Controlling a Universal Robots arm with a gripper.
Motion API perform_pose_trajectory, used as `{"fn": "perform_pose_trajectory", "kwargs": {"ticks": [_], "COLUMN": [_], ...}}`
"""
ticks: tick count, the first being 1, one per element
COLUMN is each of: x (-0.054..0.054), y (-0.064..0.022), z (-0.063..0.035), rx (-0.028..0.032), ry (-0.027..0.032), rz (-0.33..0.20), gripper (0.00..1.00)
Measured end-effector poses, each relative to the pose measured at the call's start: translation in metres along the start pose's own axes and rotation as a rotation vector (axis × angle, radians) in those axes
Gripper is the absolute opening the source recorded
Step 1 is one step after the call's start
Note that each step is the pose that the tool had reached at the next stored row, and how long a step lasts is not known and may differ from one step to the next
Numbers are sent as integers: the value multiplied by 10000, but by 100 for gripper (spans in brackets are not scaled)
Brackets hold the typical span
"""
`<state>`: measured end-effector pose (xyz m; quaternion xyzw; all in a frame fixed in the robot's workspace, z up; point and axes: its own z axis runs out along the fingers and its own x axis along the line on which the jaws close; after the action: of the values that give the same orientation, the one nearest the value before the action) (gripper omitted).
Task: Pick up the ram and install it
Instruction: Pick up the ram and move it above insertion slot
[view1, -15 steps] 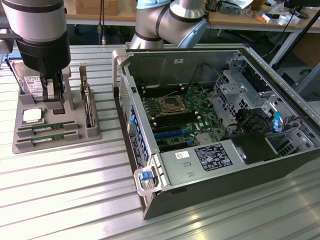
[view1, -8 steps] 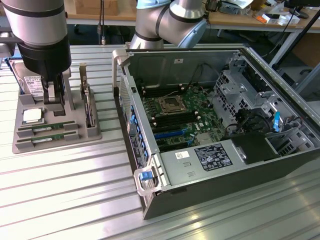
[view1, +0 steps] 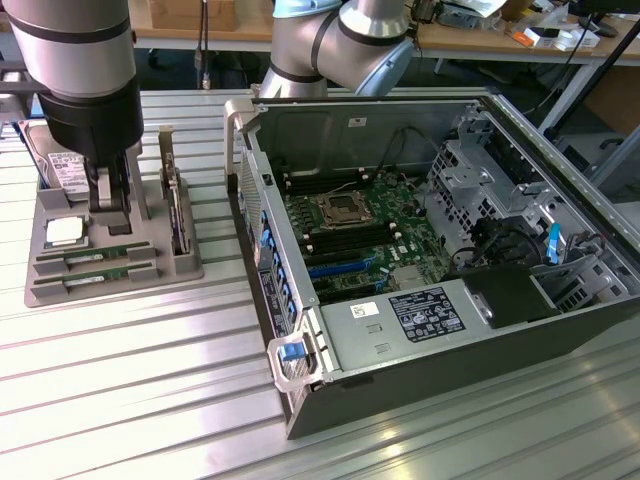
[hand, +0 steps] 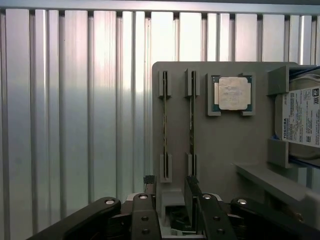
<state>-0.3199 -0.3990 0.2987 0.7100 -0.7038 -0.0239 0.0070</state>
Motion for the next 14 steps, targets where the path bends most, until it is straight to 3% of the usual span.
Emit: {"fn": "perform_pose_trajectory", "kwargs": {"ticks": [14], "x": [3], "y": [-2], "z": [88], "rx": [0], "ry": [0], "rz": [0], "gripper": [36]}}
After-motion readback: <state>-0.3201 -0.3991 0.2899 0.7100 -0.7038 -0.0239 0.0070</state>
